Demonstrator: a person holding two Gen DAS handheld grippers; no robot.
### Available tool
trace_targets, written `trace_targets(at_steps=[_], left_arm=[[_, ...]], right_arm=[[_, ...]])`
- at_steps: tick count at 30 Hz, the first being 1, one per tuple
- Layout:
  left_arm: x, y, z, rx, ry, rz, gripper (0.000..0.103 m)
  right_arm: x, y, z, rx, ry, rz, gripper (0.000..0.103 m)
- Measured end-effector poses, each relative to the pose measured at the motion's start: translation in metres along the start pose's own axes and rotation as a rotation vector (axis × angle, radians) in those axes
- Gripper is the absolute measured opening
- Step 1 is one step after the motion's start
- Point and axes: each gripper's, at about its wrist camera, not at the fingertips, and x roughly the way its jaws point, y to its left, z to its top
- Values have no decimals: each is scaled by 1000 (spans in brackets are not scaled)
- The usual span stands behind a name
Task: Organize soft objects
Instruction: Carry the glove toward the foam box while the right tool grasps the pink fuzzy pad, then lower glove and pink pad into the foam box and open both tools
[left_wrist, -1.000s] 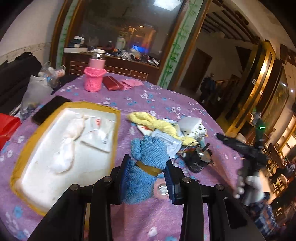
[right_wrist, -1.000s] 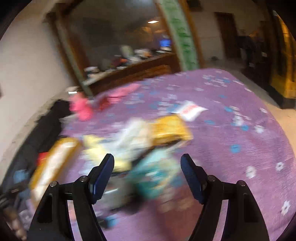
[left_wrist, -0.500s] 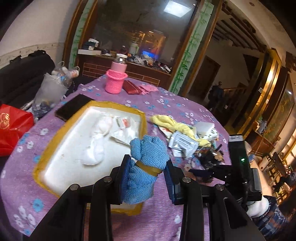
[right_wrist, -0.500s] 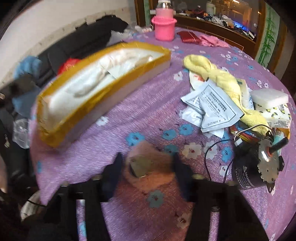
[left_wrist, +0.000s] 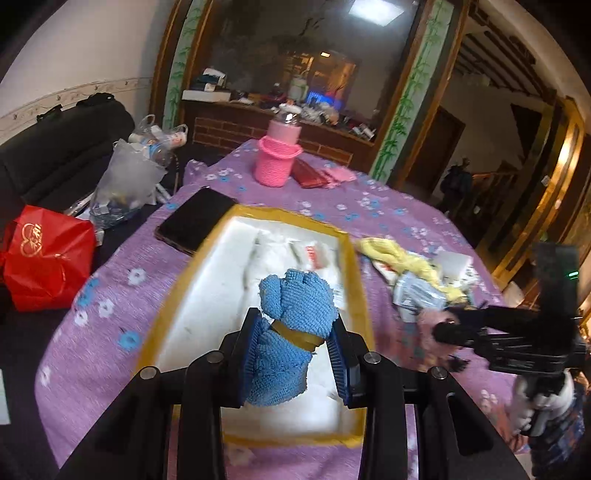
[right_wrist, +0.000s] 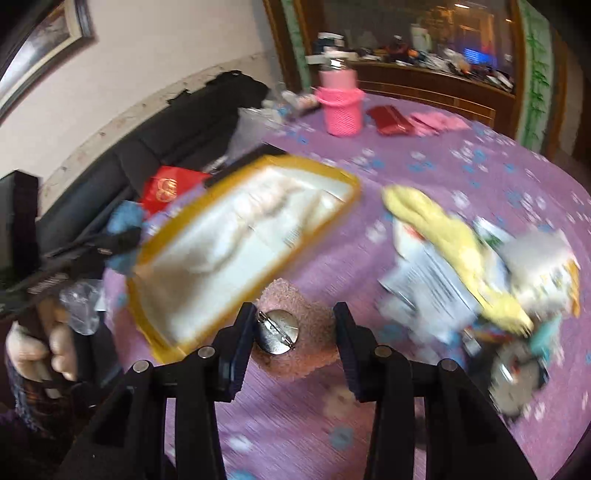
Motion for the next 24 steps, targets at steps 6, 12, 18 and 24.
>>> trace_targets(at_steps=[6, 12, 18, 24], left_arm=[[46, 18, 31, -4, 88, 41, 36], [101, 30, 67, -9, 168, 75, 37], [142, 48, 83, -73, 221, 53, 48], [146, 65, 81, -168, 231, -44, 68]], right_arm=[[40, 45, 29, -78, 56, 69, 42], [92, 59, 43, -118, 157, 58, 42], [122, 53, 51, -106, 192, 19, 44], [128, 47, 56, -74, 143, 42, 74]])
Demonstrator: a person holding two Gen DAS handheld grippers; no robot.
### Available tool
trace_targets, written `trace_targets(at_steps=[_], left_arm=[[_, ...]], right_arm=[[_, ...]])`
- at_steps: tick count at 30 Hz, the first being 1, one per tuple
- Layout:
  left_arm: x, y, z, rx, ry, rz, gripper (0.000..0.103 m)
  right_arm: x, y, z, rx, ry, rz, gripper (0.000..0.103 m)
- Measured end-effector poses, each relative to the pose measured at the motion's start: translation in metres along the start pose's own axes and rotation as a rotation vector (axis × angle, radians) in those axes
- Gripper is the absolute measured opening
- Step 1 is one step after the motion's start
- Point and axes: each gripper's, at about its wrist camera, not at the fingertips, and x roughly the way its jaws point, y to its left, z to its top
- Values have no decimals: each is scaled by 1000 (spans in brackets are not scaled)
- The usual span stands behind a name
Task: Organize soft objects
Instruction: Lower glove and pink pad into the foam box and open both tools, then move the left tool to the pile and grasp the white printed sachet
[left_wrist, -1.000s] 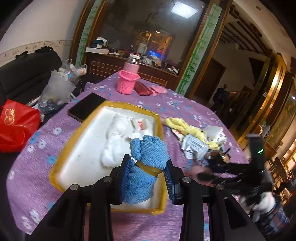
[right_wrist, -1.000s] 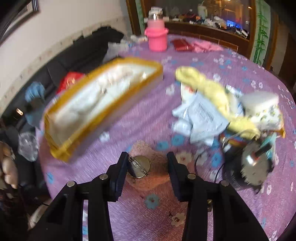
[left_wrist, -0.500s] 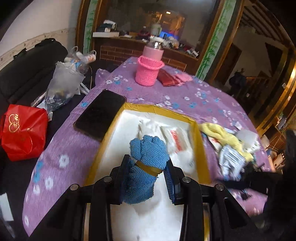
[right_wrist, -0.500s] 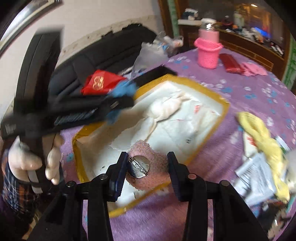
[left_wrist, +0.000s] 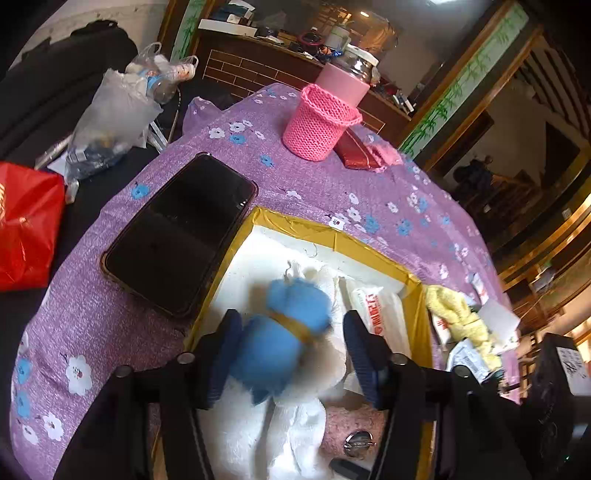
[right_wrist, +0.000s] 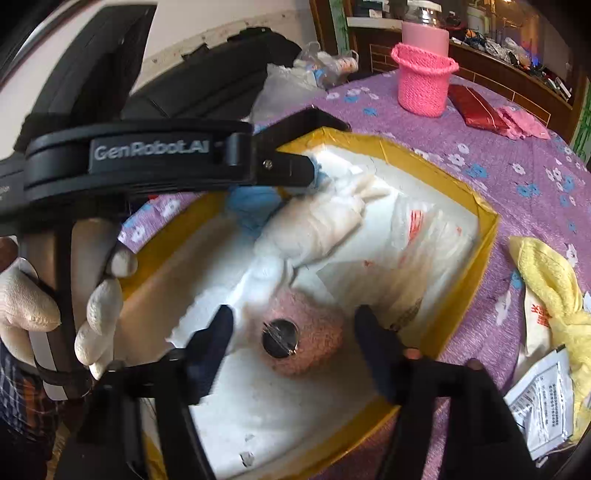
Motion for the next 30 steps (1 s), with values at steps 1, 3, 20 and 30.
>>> trace_targets(at_steps=[1, 3, 20, 30], left_arm=[[-2, 2, 1, -14, -1, -18, 69], [-6, 5, 2, -36, -4, -45, 69], [-77, -83, -38, 79, -105, -130, 75], [-17, -178, -93, 225, 93, -168, 75]], right_arm=[[-1, 0, 1, 0, -10, -6, 75], [-7, -1, 1, 6, -33, -7, 75], [-196, -117, -104, 238, -368, -174, 82], [-214, -213, -165, 468, -394, -234, 82]])
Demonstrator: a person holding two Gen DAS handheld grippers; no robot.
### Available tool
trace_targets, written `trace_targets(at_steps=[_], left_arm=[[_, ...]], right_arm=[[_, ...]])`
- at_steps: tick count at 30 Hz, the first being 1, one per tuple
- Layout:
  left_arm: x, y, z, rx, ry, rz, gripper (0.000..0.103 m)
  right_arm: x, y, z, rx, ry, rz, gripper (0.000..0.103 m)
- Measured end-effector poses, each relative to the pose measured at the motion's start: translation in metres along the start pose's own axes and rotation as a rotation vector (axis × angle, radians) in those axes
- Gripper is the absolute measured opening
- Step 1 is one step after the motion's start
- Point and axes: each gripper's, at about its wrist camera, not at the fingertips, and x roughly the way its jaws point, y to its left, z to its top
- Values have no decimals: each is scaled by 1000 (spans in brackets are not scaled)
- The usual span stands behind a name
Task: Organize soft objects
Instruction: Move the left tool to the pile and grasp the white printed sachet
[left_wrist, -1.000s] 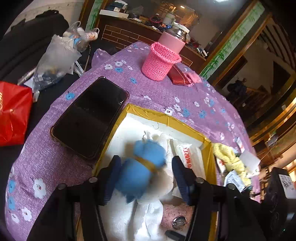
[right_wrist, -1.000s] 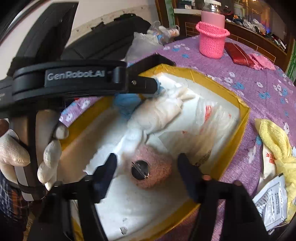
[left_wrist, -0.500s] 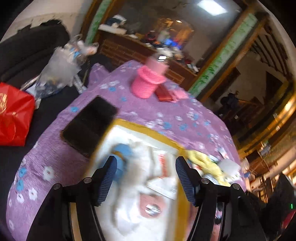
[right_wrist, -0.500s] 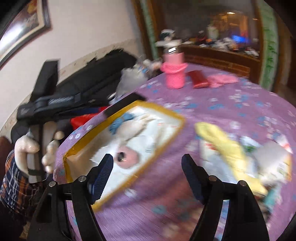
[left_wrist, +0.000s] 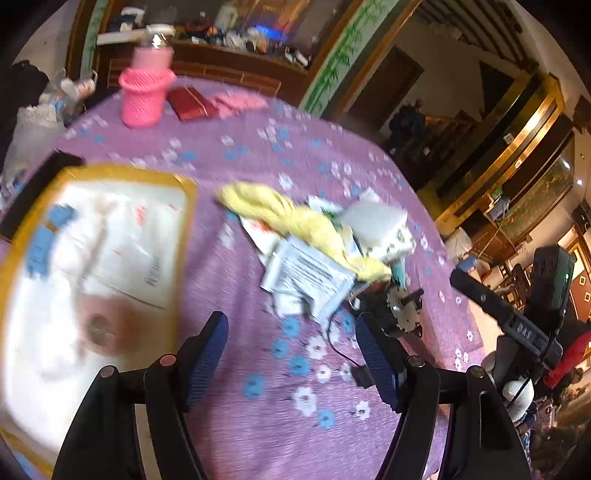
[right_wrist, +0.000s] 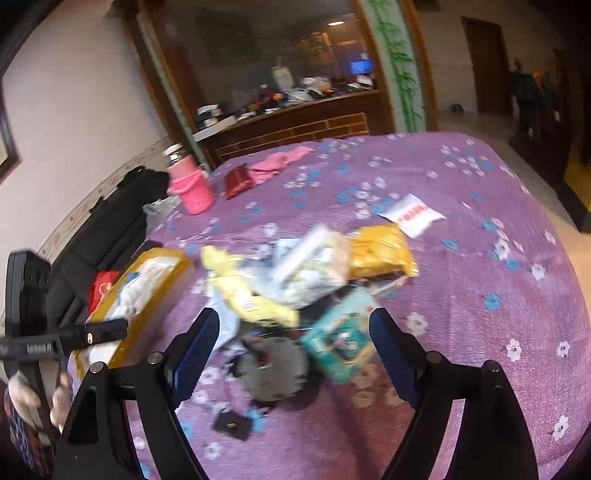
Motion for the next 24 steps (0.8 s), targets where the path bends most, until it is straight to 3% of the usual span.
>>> trace_targets(at_steps=[6, 10, 14, 19, 20, 21, 24], left_arm=[[41, -30, -6, 8, 49, 36, 74], [59, -58, -2, 197, -10, 160, 75], [91, -71, 11, 363, -6, 247, 75], [126, -71, 19, 386, 43, 240, 75], [127, -70, 21, 367, 45, 232, 73], [128, -68, 22, 349, 57, 223, 51], [119, -68, 16, 368, 92, 188, 17]], right_arm=[[26, -36, 8, 65, -13, 11, 82], [38, -55, 2, 109, 4, 31, 82], [34, -64, 1, 123, -9, 15, 82], [29, -65, 1, 124, -25, 28, 82], [29, -64, 1, 123, -22, 26, 82], [30, -64, 0, 122, -18, 22, 82], [31, -64, 0, 123, -16, 13, 82]])
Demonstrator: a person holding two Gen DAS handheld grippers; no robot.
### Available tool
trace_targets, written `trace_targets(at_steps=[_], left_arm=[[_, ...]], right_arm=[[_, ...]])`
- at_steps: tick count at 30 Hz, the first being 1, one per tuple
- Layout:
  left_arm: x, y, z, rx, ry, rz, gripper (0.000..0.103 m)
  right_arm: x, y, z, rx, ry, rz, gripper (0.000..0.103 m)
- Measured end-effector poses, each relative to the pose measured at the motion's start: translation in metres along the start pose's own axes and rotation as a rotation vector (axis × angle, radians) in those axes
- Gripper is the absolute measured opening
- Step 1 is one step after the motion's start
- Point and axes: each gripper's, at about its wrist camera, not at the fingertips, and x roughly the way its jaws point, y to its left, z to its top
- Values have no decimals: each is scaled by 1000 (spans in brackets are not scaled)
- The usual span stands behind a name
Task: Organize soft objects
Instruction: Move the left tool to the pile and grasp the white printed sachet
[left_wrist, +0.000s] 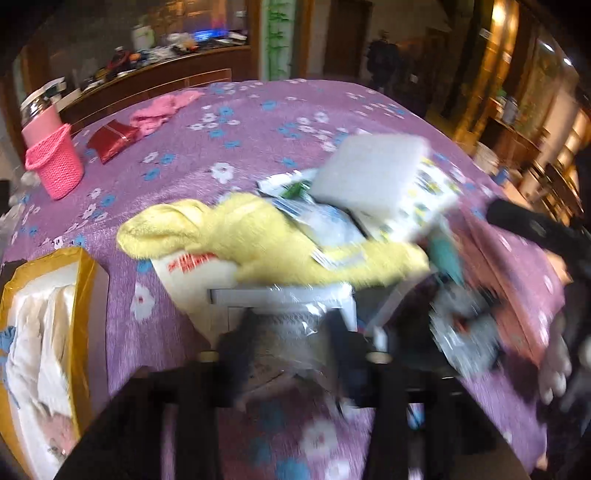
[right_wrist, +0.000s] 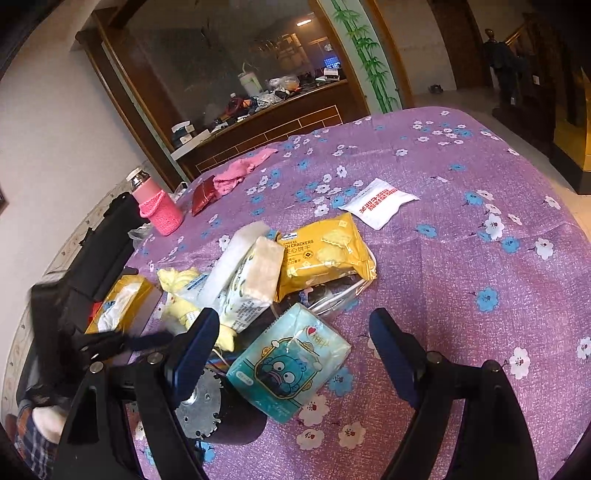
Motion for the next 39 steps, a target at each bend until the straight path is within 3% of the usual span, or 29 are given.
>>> trace_targets(at_steps=[8, 10, 12, 13, 16, 18, 22, 24, 28, 29, 31, 34, 35, 39], left_arm=[[-40, -32, -62, 220, 125, -38, 18], [-56, -35, -69, 245, 95, -40, 37], [-69, -31, -68, 220, 50, -46, 73], [-74, -27, -65, 192, 22, -41, 76], [-82, -6, -60, 56, -55, -46, 78], [-76, 1, -60, 4, -56, -66, 80], [-45, -8, -67, 47, -17, -33, 80], [-25, -14, -69, 63, 19, -20, 86], [-15, -23, -67, 55, -2, 1, 86], [-14, -26, -67, 55, -2, 7, 84], [-17, -30, -69, 66, -14, 8, 52], [-23, -34, -73, 58, -15, -33, 39], [-27, -37, -75, 62, -27, -33, 1], [-35, -36, -84, 38, -25, -98, 0]], right_arm=[[2, -4, -2, 19, 14, -20, 82], [2, -4, -2, 19, 12, -22, 82], [1, -5, -2, 20, 8, -27, 82], [0, -5, -2, 21, 7, -28, 82], [0, -7, -2, 30, 8, -26, 82], [0, -8, -2, 33, 12, -21, 82], [-1, -5, -2, 27, 10, -17, 82], [-1, -5, -2, 27, 10, -17, 82], [0, -5, -3, 27, 19, -15, 82], [1, -5, -3, 26, 23, -15, 82], [2, -4, -3, 25, 27, -16, 82], [2, -6, -3, 30, 22, -27, 82], [1, -7, -3, 33, 21, -29, 82], [3, -10, -3, 43, 24, -40, 82]])
